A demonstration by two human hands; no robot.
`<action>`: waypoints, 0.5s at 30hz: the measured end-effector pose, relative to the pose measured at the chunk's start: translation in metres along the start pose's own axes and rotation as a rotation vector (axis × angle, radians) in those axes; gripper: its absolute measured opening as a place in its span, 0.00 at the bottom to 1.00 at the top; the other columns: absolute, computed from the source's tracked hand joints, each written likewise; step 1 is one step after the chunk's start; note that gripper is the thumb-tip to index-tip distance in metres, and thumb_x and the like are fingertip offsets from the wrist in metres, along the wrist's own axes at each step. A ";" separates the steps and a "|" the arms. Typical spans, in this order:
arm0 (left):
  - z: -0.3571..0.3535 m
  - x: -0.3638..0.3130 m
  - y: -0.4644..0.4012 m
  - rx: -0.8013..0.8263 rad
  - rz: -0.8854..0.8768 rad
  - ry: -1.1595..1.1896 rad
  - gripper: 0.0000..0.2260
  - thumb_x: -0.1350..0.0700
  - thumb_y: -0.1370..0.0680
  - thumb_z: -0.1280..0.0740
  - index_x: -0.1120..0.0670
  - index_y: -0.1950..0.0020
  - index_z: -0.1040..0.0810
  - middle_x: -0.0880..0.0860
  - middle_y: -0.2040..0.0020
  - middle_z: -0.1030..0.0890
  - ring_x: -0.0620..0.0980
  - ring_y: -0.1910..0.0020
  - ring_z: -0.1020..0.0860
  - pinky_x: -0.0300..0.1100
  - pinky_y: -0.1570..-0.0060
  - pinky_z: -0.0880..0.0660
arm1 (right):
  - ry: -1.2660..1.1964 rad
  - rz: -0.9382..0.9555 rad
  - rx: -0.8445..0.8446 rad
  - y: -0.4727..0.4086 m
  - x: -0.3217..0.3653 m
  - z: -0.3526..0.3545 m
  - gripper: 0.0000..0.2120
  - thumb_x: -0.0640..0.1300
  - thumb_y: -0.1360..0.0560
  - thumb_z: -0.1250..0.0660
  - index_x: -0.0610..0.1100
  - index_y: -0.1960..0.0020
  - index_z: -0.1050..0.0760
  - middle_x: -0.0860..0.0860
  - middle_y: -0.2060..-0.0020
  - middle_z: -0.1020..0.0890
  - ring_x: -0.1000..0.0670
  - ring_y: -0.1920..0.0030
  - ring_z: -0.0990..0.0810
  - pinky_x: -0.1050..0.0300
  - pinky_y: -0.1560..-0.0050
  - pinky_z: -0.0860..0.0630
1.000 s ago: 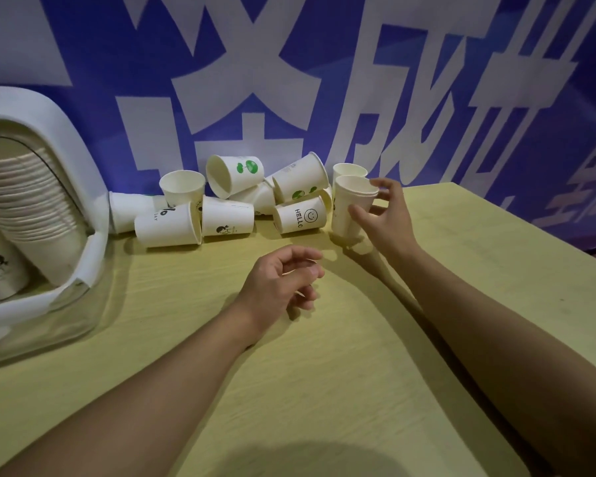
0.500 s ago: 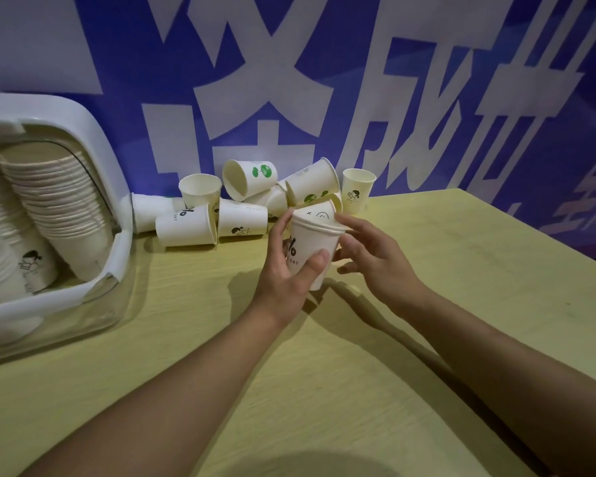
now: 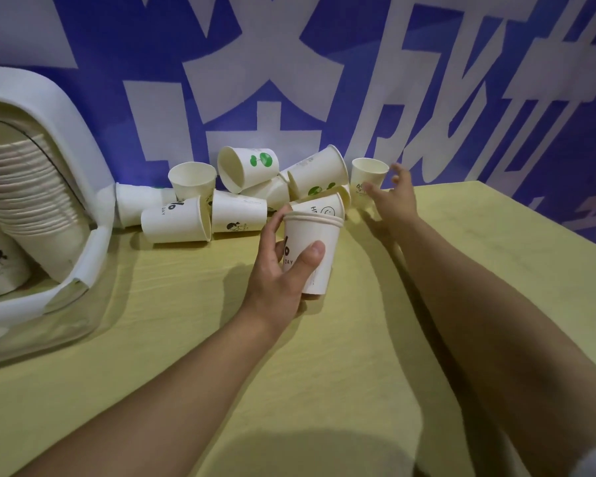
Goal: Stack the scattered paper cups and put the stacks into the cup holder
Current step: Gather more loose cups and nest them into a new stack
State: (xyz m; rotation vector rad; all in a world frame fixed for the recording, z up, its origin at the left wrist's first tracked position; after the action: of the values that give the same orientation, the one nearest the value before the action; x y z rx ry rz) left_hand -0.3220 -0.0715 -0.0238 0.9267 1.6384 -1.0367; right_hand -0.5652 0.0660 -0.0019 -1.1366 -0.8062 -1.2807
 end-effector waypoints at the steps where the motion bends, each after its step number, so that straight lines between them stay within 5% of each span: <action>1: 0.001 0.002 -0.002 -0.009 0.008 0.013 0.32 0.38 0.36 0.26 0.28 0.34 0.33 0.50 0.42 0.19 0.45 0.53 0.16 0.38 0.59 0.21 | -0.060 -0.016 0.027 -0.004 -0.001 -0.003 0.35 0.45 0.24 0.26 0.55 0.24 0.39 0.50 0.27 0.31 0.46 0.32 0.28 0.53 0.43 0.20; 3: 0.003 0.004 -0.005 -0.010 0.023 0.034 0.30 0.37 0.37 0.27 0.25 0.37 0.32 0.51 0.41 0.18 0.49 0.50 0.16 0.42 0.57 0.20 | -0.112 -0.012 0.085 -0.012 -0.003 -0.010 0.37 0.43 0.24 0.26 0.56 0.23 0.41 0.51 0.28 0.31 0.47 0.34 0.28 0.60 0.53 0.20; 7: 0.003 0.009 -0.009 -0.010 0.012 0.036 0.36 0.38 0.37 0.26 0.31 0.30 0.33 0.51 0.42 0.18 0.49 0.52 0.16 0.40 0.59 0.20 | -0.042 0.071 0.068 -0.023 -0.007 -0.020 0.38 0.45 0.26 0.25 0.55 0.23 0.40 0.49 0.29 0.29 0.45 0.32 0.27 0.46 0.36 0.22; 9: 0.003 0.009 -0.008 -0.011 0.003 0.029 0.37 0.38 0.36 0.26 0.32 0.29 0.33 0.52 0.42 0.18 0.49 0.52 0.16 0.40 0.59 0.20 | -0.042 0.097 0.036 -0.021 -0.006 -0.020 0.37 0.46 0.26 0.25 0.54 0.23 0.40 0.50 0.29 0.29 0.46 0.32 0.27 0.48 0.35 0.23; 12: 0.002 0.006 -0.006 -0.008 -0.010 0.029 0.36 0.42 0.34 0.25 0.34 0.28 0.34 0.52 0.43 0.19 0.46 0.54 0.16 0.38 0.60 0.21 | -0.067 0.160 -0.016 -0.004 0.005 -0.008 0.36 0.47 0.25 0.26 0.53 0.23 0.41 0.50 0.29 0.29 0.49 0.35 0.27 0.52 0.37 0.23; 15: 0.000 0.003 -0.003 0.008 -0.039 0.006 0.33 0.47 0.30 0.28 0.36 0.28 0.34 0.51 0.42 0.20 0.41 0.55 0.17 0.36 0.60 0.21 | -0.142 0.246 -0.027 0.028 0.024 0.012 0.35 0.50 0.24 0.27 0.54 0.23 0.42 0.53 0.35 0.27 0.55 0.44 0.23 0.65 0.51 0.20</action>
State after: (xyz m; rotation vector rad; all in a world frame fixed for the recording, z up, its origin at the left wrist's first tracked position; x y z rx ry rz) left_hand -0.3255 -0.0720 -0.0258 0.9075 1.6643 -1.0682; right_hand -0.5321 0.0682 0.0189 -1.3168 -0.7284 -1.0181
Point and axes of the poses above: each hand's wrist, its own y-axis away from the middle knuckle, its own z-axis out of the back of the hand, x = y × z, the point moved 1 cm from there along -y, towards the middle knuckle
